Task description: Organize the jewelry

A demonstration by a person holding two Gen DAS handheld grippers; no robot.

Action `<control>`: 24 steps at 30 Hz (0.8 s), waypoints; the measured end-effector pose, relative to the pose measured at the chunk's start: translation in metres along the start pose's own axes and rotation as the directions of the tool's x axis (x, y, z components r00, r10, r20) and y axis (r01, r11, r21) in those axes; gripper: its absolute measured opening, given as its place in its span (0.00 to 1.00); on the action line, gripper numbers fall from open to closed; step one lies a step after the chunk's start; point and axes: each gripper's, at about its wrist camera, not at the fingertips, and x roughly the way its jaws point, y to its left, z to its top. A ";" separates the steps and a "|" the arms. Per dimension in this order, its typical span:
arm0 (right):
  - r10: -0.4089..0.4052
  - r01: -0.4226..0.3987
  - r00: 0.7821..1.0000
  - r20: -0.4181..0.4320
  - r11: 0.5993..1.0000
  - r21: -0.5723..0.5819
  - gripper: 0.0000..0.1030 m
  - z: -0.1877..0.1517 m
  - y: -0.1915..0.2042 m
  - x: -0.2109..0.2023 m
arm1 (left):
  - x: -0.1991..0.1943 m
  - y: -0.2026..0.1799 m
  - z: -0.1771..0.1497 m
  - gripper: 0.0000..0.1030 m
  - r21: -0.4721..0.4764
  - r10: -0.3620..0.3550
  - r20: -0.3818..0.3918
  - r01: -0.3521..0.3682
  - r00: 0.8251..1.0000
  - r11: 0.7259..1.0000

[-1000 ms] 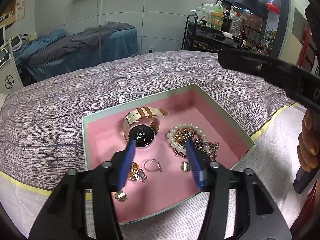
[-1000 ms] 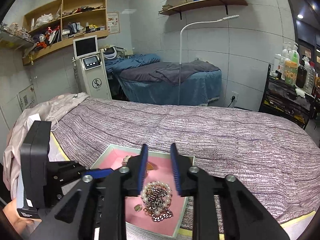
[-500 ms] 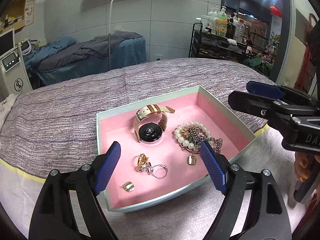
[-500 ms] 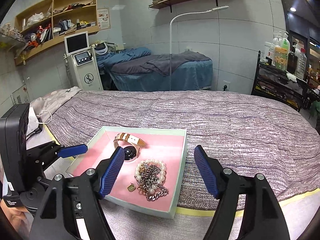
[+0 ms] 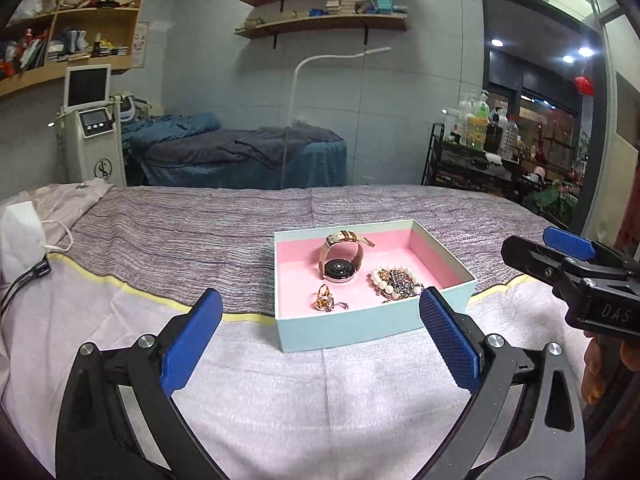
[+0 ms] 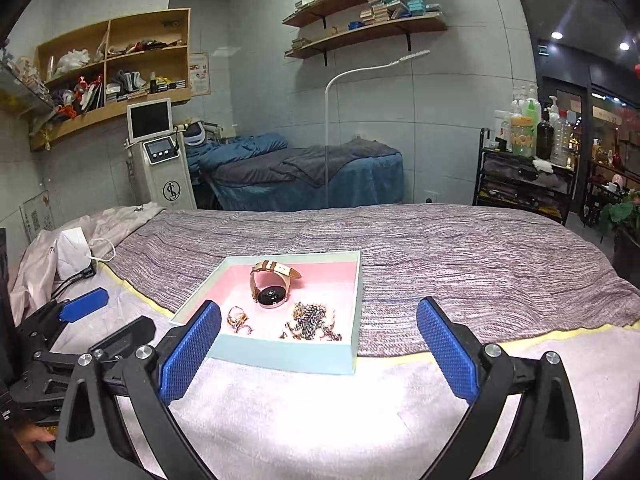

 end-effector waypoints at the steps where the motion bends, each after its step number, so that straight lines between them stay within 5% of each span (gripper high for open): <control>1: -0.009 0.009 1.000 0.014 1.000 0.000 0.93 -0.006 0.002 -0.010 | -0.011 0.000 -0.006 0.94 -0.006 0.016 0.017 -0.016 1.000 1.000; 6: -0.049 0.049 0.999 0.018 0.998 -0.038 0.93 -0.036 0.017 -0.043 | -0.056 -0.009 -0.034 0.94 -0.003 0.072 0.070 -0.072 0.995 0.997; 15: -0.133 0.131 0.991 -0.008 0.986 -0.103 0.93 -0.072 0.030 -0.076 | -0.104 -0.005 -0.074 0.94 -0.045 0.151 0.046 -0.149 0.988 0.988; 24: -0.126 0.125 0.992 -0.006 0.989 -0.073 0.94 -0.084 0.038 -0.104 | -0.126 -0.006 -0.089 0.94 -0.093 0.117 -0.008 -0.117 0.993 0.989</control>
